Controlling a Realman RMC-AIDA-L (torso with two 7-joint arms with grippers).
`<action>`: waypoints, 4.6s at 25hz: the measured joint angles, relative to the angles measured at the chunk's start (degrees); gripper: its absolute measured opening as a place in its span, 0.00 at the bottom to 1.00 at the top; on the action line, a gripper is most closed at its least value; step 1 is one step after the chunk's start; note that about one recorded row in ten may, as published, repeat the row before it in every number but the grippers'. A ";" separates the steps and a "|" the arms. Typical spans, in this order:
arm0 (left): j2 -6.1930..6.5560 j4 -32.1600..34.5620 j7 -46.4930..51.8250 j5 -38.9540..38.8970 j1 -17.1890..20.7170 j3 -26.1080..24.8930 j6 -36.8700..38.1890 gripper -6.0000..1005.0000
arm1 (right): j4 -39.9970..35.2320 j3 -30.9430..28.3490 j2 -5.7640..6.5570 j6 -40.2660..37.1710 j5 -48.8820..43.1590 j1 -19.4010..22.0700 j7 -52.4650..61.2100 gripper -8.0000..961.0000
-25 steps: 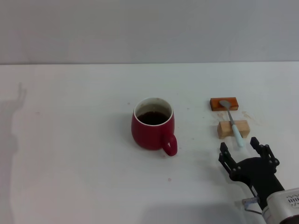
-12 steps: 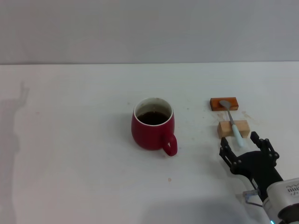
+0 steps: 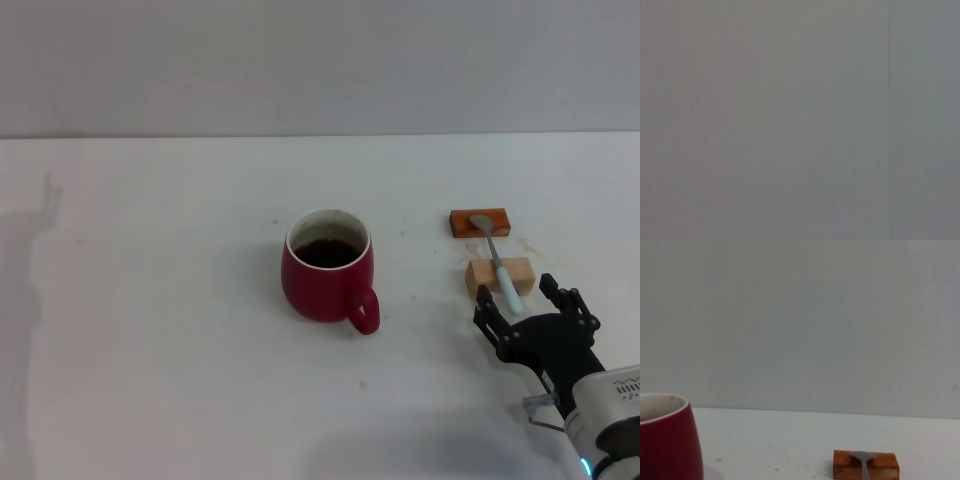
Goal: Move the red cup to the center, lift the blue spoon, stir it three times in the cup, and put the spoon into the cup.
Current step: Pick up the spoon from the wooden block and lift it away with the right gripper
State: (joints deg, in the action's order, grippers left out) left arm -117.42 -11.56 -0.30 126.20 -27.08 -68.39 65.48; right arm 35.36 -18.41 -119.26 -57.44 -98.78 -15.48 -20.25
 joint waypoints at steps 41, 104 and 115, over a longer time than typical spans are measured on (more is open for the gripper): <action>-0.25 -0.30 0.03 0.29 0.16 -1.39 0.58 0.84 | -0.79 -0.31 -0.06 1.80 0.08 -1.04 0.03 0.48; -0.35 -0.30 0.20 0.16 1.17 -1.39 2.40 0.84 | -1.26 -1.19 0.00 3.36 0.08 -1.83 0.03 0.23; -0.35 -0.30 0.22 0.05 1.24 -1.39 2.38 0.84 | -1.26 -1.19 0.00 3.25 0.08 -1.83 0.03 0.22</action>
State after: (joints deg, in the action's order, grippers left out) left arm -117.77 -11.86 -0.08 126.25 -25.84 -69.79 67.86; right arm 34.10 -19.60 -119.27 -54.19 -98.70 -17.31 -20.21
